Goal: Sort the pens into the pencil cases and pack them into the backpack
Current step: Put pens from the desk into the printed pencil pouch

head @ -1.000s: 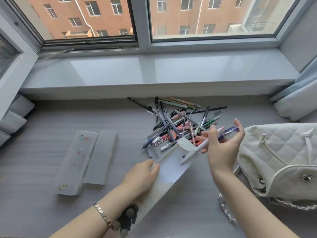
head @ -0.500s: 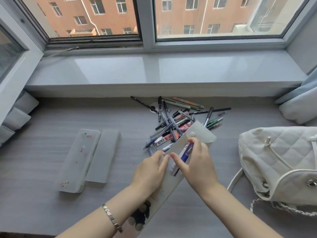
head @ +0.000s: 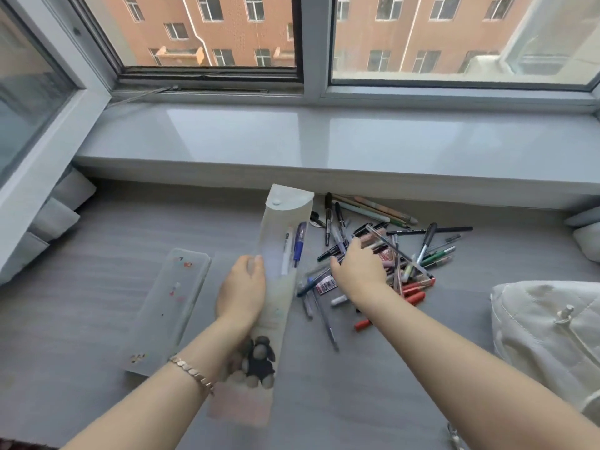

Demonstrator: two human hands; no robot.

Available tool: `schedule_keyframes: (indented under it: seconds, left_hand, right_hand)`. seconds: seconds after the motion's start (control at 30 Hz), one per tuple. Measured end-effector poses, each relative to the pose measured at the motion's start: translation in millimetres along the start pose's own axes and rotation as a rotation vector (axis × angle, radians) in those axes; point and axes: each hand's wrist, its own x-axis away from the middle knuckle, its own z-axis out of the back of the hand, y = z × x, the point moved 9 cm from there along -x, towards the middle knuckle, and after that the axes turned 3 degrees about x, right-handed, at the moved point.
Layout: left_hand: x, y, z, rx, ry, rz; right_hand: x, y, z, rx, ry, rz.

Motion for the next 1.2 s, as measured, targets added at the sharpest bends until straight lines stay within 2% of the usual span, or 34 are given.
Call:
schedule_keyframes:
  seconds: [0.1, 0.23, 0.37, 0.47, 0.57, 0.67, 0.73, 0.87, 0.97, 1.07, 1.2]
  left_hand:
    - [-5, -8, 4, 0.002, 0.003, 0.013]
    - [-8, -21, 2, -0.017, -0.033, 0.027]
    - [-11, -26, -3, -0.061, -0.049, 0.034]
    - [-10, -26, -8, -0.064, -0.059, 0.032]
    - [-7, -25, -9, -0.052, -0.063, 0.021]
    - [0, -25, -8, -0.050, -0.060, 0.004]
    - [6, -25, -11, -0.049, -0.063, -0.006]
    - [18, -25, -18, -0.047, -0.074, -0.014]
    - [26, -25, -22, -0.027, -0.073, -0.031]
    - [32, -28, -24, -0.046, -0.070, -0.038]
    - [37, -33, -26, -0.082, -0.065, -0.021]
  right_hand:
    - [-11, -11, -15, 0.084, 0.017, -0.041]
    - [-20, -4, -28, 0.075, -0.026, -0.083]
    - [-16, 4, -20, 0.053, 0.014, -0.027]
    - [-10, 7, -18, -0.032, -0.026, 0.024]
    - [-1, 14, -5, -0.268, -0.045, 0.049]
    - [20, 23, 34, -0.599, 0.119, 0.158]
    - [43, 34, 59, -0.729, 0.273, 0.259]
    - [83, 59, 66, -0.797, 0.500, 0.474]
    - [99, 75, 51, -0.926, 0.592, 0.544]
    - [106, 82, 28, -0.966, 0.611, 0.538]
    - [108, 90, -1, -1.019, 0.512, 0.452]
